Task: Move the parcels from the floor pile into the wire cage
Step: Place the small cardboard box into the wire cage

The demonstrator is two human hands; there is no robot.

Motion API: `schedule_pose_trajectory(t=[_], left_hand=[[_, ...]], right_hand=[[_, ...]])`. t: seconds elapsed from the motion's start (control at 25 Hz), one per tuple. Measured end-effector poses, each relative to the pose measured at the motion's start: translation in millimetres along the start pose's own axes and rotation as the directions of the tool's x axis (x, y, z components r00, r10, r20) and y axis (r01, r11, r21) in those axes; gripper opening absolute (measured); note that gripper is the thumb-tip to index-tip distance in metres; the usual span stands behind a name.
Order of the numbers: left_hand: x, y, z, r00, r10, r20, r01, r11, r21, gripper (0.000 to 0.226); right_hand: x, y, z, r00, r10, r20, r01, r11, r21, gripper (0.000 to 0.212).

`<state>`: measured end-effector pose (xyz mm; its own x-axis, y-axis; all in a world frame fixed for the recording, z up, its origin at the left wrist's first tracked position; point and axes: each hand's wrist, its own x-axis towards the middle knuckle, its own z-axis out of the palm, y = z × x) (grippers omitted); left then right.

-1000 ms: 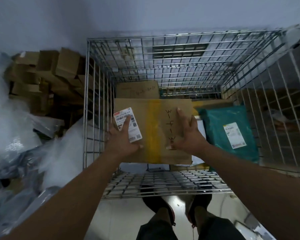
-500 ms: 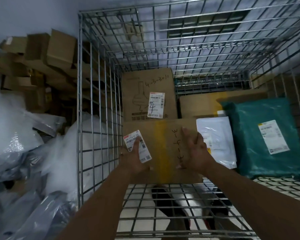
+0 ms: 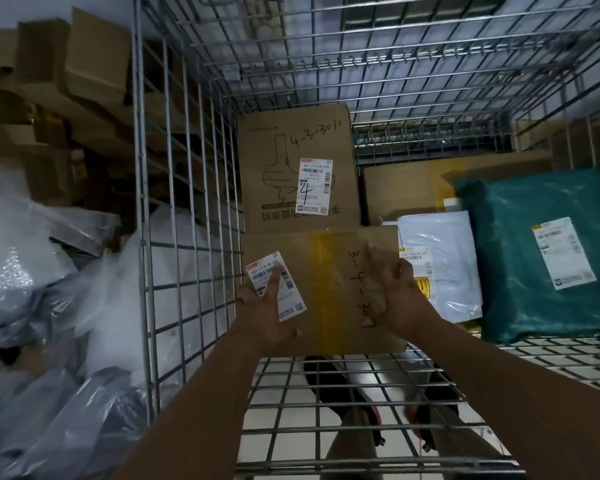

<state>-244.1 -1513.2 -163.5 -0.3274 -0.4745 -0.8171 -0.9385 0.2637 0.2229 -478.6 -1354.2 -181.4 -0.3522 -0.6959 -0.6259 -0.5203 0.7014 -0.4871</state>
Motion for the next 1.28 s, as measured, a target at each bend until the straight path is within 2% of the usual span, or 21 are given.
schedule_pose_trajectory(t=[0.2, 0.44, 0.64, 0.84, 0.96, 1.12, 1.2, 1.28], left_hand=[[11, -7, -12, 1.000, -0.006, 0.029, 0.006, 1.000, -0.009, 0.129], [24, -9, -9, 0.995, -0.063, 0.079, 0.068, 0.995, -0.067, 0.136], [38, -9, -6, 0.994, -0.056, 0.091, 0.063, 0.995, -0.074, 0.126], [42, -11, 13, 0.996, -0.054, 0.064, 0.060, 0.994, -0.096, 0.129], [45, -9, 9, 0.996, -0.072, 0.057, 0.080, 0.986, -0.147, 0.116], [37, 6, 13, 0.993, -0.116, 0.023, 0.117, 0.991, -0.067, 0.111], [31, 14, 17, 0.987, -0.160, -0.015, 0.160, 0.987, 0.017, 0.107], [27, 23, 12, 0.989, -0.133, -0.065, 0.137, 0.989, 0.049, 0.098]], right_hand=[[5, 3, -5, 0.997, 0.025, 0.071, -0.026, 1.000, 0.009, 0.145], [20, -3, -3, 0.992, 0.036, 0.117, -0.035, 0.999, -0.010, 0.145], [25, 0, 2, 0.993, 0.049, 0.108, -0.044, 0.998, -0.044, 0.141], [27, -3, 15, 0.995, 0.049, 0.084, -0.044, 0.997, -0.061, 0.149], [31, -3, 16, 0.993, 0.078, 0.086, -0.068, 0.992, -0.109, 0.145], [31, -11, 16, 0.987, 0.123, 0.101, -0.102, 0.976, -0.190, 0.138], [29, -17, 17, 0.989, 0.137, 0.063, -0.119, 0.965, -0.234, 0.134], [26, -24, 10, 0.993, 0.122, -0.002, -0.118, 0.956, -0.269, 0.129]])
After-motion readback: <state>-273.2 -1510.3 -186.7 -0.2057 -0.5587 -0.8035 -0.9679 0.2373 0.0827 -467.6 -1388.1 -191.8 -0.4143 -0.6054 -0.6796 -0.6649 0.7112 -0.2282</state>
